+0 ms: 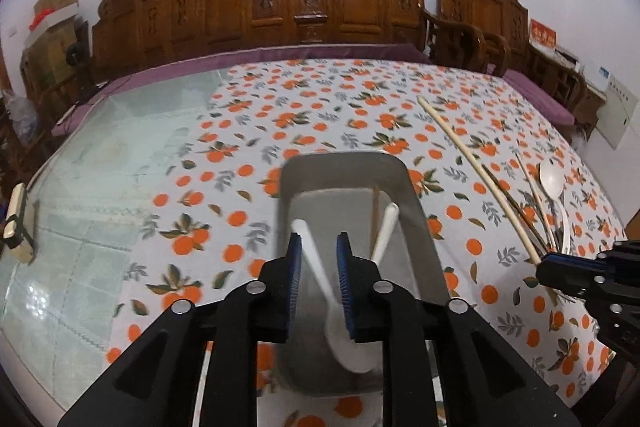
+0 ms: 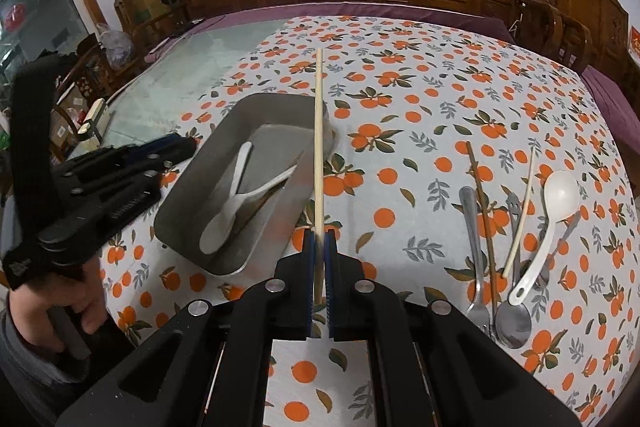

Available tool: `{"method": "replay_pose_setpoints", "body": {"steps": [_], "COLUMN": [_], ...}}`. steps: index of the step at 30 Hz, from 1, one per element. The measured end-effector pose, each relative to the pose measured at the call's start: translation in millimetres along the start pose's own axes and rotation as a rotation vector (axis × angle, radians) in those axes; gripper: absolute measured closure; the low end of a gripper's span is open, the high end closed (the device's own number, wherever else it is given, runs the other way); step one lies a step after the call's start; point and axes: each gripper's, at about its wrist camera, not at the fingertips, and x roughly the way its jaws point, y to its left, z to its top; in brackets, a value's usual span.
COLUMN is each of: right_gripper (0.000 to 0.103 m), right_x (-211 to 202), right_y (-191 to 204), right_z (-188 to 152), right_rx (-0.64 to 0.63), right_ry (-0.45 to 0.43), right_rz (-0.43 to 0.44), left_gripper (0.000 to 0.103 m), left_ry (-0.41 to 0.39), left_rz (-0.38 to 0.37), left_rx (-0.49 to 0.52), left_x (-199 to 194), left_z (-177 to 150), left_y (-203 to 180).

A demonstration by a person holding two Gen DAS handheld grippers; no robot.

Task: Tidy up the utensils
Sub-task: 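Carry the white fork and chopstick over the metal tray with both tools, then open the left tool to drop the fork while the right tool releases the chopstick into the tray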

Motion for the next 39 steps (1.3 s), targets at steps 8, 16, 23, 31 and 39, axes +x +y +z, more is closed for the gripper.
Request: {"method": "replay_pose_setpoints", "body": {"steps": [8,16,23,31,39], "right_gripper": [0.097,0.097,0.097,0.095,0.095], "right_x": [18.0,50.0,79.4,70.6,33.7], "right_y": [26.5,55.2,62.4,57.3,25.2], "right_z": [11.6,17.7,10.4,11.1,10.1], "right_rx": [-0.013,-0.041,-0.044,-0.051,-0.016], "right_ry": [0.007,0.047,0.098,0.039,-0.04], "right_rz": [0.058,0.093,0.089,0.134,0.127], "left_gripper": [0.072,0.057,0.042,0.037,0.026], "left_ry": [-0.053,-0.058,-0.071,-0.072,-0.076], "left_rz": [0.006,0.016,0.02,0.02,0.007], "left_rx": [-0.036,-0.067,-0.106,-0.102,-0.067], "left_x": [-26.2,-30.1,-32.3,-32.3,-31.1], "left_z": [9.9,14.7,16.8,16.6,17.7], "left_y": [31.1,53.0,70.4,68.7,49.3]}}
